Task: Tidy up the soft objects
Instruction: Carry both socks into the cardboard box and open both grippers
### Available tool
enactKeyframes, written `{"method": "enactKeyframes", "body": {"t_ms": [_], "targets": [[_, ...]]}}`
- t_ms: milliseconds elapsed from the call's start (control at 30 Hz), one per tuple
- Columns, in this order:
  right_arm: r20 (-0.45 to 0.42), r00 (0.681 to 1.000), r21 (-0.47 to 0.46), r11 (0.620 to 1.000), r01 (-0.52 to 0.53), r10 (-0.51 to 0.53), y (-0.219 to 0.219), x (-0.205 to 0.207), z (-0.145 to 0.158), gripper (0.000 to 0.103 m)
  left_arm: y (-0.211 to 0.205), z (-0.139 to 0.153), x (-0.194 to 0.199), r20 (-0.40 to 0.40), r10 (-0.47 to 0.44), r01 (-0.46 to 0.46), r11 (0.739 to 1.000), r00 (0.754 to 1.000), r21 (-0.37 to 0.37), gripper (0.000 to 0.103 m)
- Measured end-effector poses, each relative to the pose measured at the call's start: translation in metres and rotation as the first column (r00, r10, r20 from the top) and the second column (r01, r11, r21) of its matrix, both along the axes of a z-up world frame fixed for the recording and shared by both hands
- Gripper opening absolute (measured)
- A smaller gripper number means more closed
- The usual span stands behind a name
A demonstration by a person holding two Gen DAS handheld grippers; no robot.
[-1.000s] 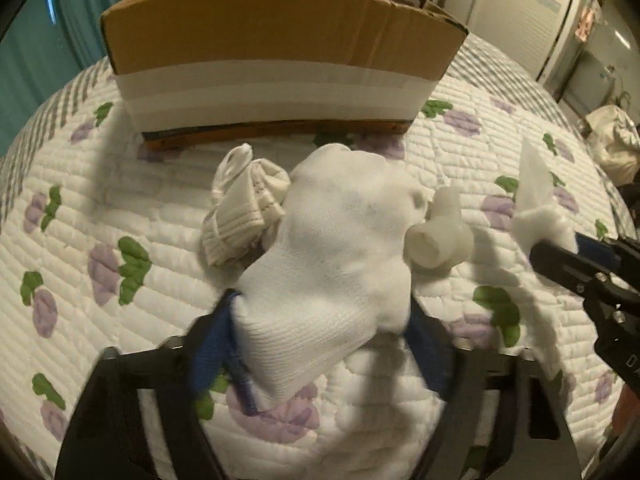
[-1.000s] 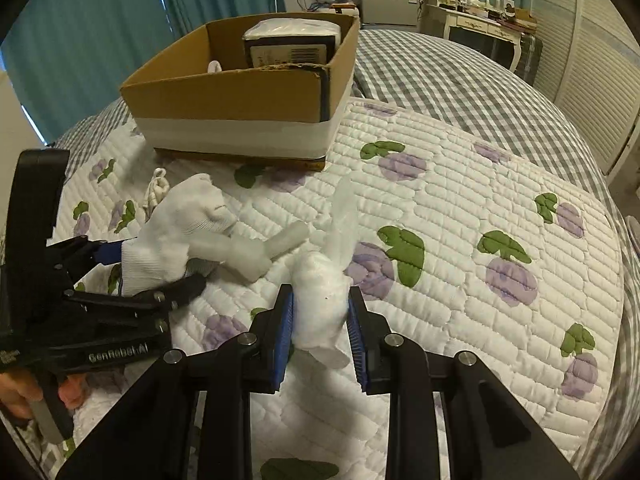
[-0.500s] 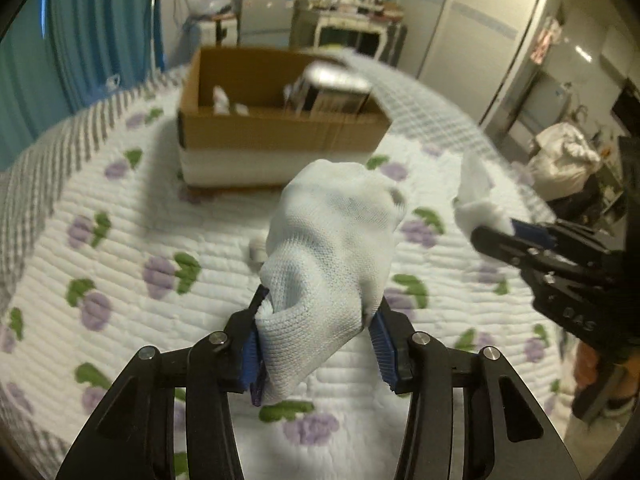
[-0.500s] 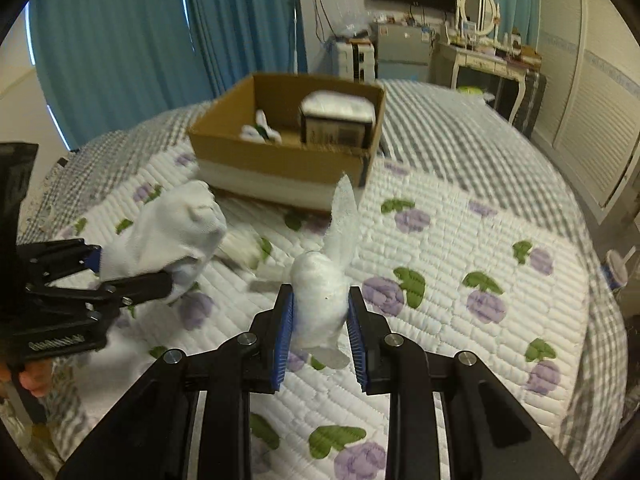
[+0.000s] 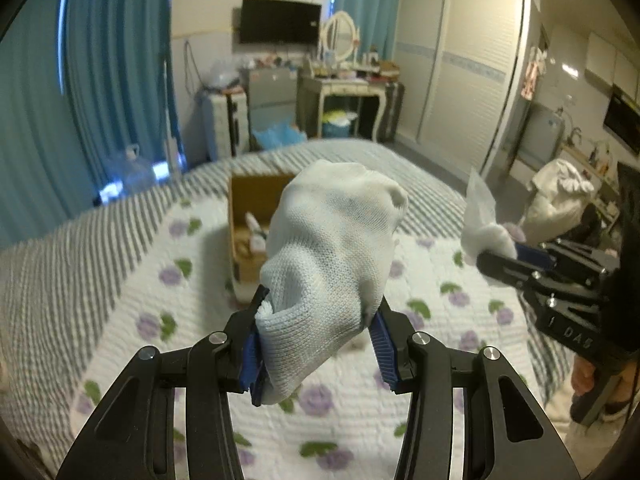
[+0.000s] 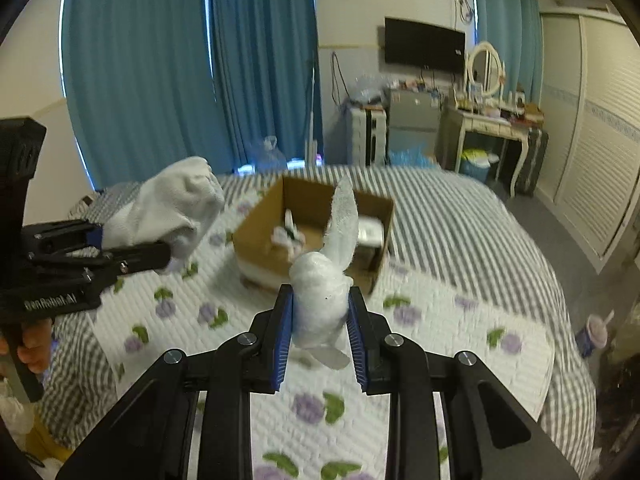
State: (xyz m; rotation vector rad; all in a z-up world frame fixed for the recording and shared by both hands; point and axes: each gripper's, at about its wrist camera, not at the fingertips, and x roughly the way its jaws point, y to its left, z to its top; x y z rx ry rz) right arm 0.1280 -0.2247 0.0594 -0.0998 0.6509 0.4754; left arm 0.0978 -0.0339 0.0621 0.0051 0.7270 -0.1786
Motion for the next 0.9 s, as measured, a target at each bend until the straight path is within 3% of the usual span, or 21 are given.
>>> {"method": "enactKeyframes", "body": {"t_ms": [133,300,567,833,900], "targets": [[0.036,0.999,0.009,1.0,-0.009,0.009,0.014,0.041,0.018,0.026,0.0,0.003,0.035,0.038,-0.005,0.004,1.0,0.999,0.019,0.046],[0.025,1.0,0.026,1.0,0.001,-0.002,0.035,0.111,0.015,0.026,0.001,-0.012,0.093,0.041,0.015,-0.016,0.999,0.999,0.034,0.046],[-0.102,0.993,0.057,0.997,0.061,-0.055,0.071,0.223,-0.043,0.026,0.012,-0.068,0.175,-0.07,0.065,-0.061,0.996,0.995,0.062,0.046],[-0.165,0.984,0.038,0.996,0.078,-0.071,0.076,0.26,-0.085,0.026,0.009,-0.101,0.203,-0.096,0.027,-0.017,0.995,0.995,0.099,0.047],[-0.168,0.982,0.049,0.994,0.098,-0.088,0.074,0.261,-0.086,0.031,0.006,-0.099,0.201,-0.074,0.024,-0.015,0.993,0.997,0.114,0.055]]}}
